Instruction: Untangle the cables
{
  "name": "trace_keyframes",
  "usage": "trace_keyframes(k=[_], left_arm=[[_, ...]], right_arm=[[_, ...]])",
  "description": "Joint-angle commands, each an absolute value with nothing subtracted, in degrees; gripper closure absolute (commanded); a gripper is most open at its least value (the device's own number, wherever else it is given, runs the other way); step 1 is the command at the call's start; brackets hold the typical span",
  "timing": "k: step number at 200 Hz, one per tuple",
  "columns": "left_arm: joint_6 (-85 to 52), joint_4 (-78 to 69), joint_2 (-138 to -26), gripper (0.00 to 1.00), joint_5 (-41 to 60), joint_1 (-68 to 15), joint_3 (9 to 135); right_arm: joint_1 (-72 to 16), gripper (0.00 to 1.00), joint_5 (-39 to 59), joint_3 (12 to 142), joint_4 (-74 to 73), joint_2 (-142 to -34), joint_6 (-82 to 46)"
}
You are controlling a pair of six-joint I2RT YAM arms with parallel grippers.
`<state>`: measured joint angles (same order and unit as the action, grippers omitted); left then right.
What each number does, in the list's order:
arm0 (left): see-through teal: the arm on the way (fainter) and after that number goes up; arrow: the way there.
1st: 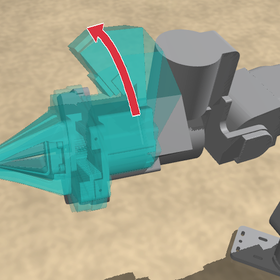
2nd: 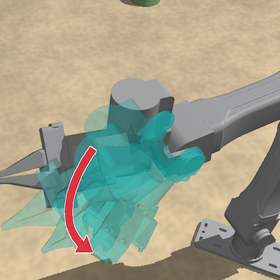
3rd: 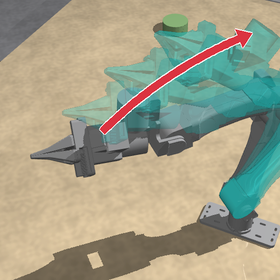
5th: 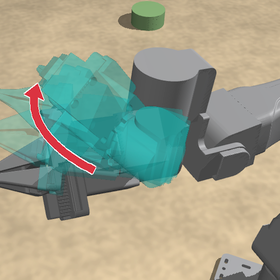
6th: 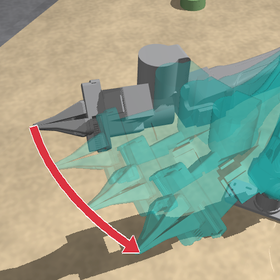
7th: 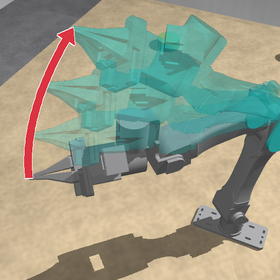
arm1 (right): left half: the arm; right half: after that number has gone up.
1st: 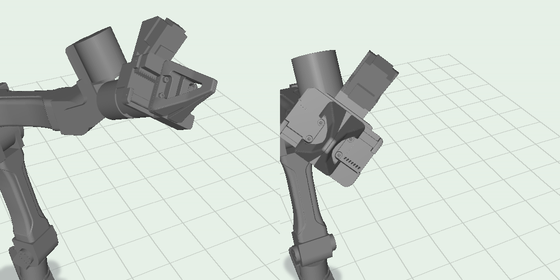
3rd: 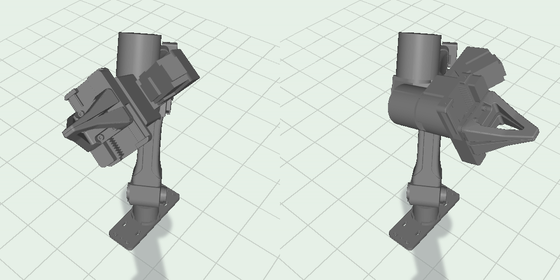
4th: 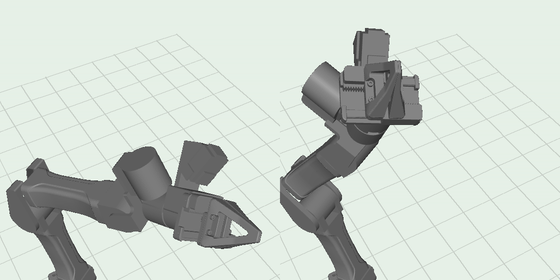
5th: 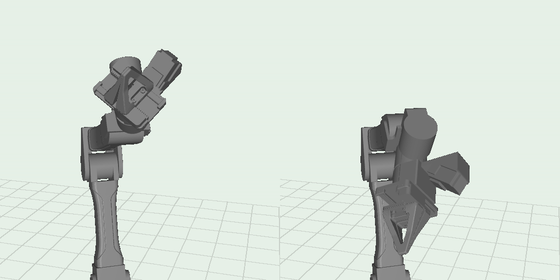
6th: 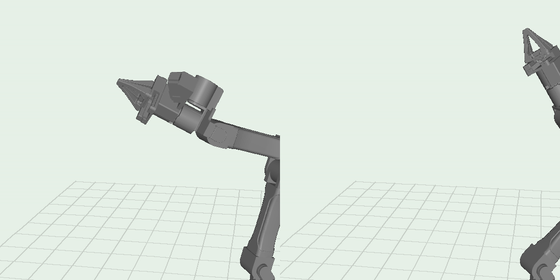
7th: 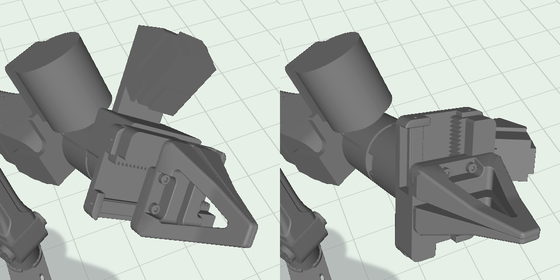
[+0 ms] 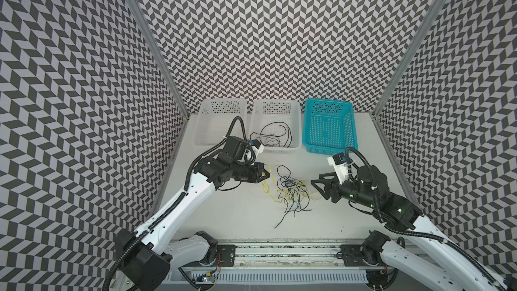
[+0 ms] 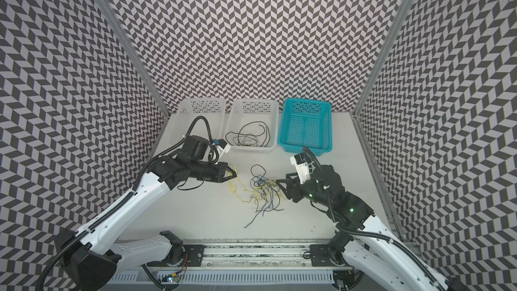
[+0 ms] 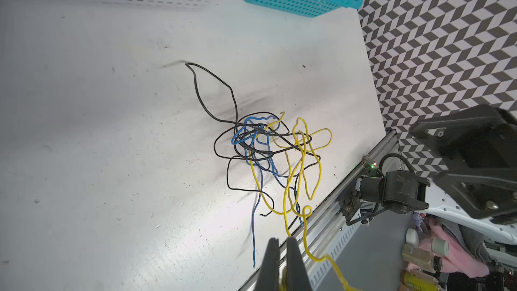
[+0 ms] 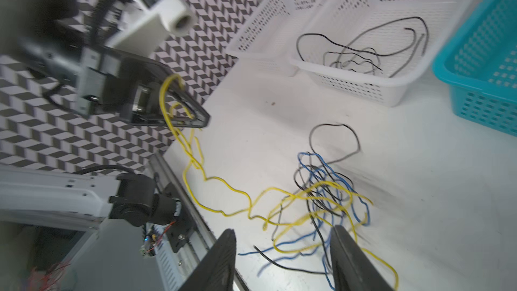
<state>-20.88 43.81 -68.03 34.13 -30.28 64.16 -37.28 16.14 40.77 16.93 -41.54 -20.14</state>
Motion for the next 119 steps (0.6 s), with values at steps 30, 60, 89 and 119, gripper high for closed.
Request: trace_keyframes(k=[30,60,89,119], left_arm=[[-19.55,44.47,-70.13,1.00,33.13,-32.32,67.21],[-20.04,43.61,-70.14,1.00,33.22,-33.20,67.02],[-20.06,43.37,-70.22,1.00,33.20,-33.35,66.58],[-20.12,42.72,-69.92,1.00,33.49,-33.40,66.11]], right_arm=[[-47.13,0.47,19.93,45.84,2.89,-55.40,-15.27],[-48.85,0.48,21.49,47.00,-1.84,-61.56,-16.05],[-50.79,0.53,22.33,47.62,-3.54,-65.73,-16.45],[-51.68,0.70,20.24,47.38,-4.90,-67.85,-16.79]])
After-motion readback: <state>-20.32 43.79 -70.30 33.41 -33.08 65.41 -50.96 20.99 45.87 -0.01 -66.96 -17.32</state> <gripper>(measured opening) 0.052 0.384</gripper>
